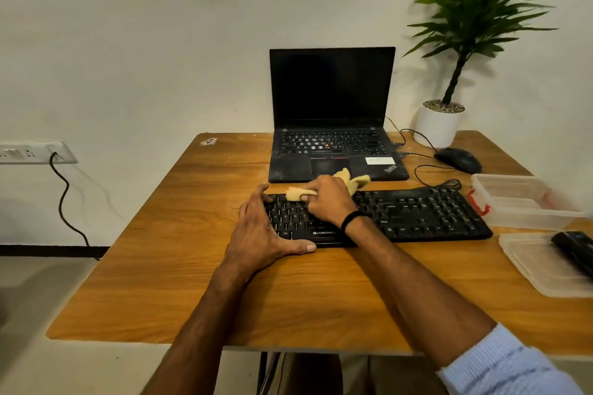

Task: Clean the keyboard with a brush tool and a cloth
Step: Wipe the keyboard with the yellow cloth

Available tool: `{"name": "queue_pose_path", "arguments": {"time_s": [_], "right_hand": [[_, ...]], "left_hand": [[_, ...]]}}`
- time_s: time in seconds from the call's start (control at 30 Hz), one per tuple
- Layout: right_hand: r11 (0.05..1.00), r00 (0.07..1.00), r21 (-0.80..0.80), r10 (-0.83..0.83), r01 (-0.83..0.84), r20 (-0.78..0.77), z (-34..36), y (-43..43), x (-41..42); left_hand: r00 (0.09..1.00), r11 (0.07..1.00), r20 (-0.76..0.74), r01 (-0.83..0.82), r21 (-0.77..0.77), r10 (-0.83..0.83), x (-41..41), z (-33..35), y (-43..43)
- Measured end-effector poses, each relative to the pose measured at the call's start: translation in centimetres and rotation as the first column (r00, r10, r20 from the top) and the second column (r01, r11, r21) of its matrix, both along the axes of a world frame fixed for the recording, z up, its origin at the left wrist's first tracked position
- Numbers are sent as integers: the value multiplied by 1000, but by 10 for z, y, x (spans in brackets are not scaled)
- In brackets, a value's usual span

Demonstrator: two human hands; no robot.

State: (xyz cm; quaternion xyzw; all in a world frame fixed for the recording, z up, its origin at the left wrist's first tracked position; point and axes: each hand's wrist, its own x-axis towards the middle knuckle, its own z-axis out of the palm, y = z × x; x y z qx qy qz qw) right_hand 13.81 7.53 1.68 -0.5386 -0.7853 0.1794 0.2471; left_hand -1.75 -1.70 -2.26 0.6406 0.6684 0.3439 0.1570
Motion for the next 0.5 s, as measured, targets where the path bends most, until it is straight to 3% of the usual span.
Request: {"name": "queue_pose_path", "arguments": {"time_s": [0.07, 0.17, 0.27, 0.37, 0.5], "right_hand": [[995, 996, 45, -89, 90, -16, 2, 3, 1], [999, 998, 27, -45, 44, 32, 1, 0, 0], [993, 994, 34, -112, 112, 1, 1, 4, 3], [995, 993, 63, -89, 84, 83, 4, 0, -2], [988, 990, 63, -140, 138, 25, 6, 6, -5]], "left_hand": [[1000, 1000, 5, -3, 5, 3, 0, 0, 0], [1000, 1000, 15, -9, 1, 9, -1, 0, -2], [1000, 1000, 14, -16, 2, 16, 0, 2, -1], [1000, 1000, 19, -16, 1, 16, 0, 2, -2], [1000, 1000, 23, -9, 8, 9, 0, 1, -3]]}}
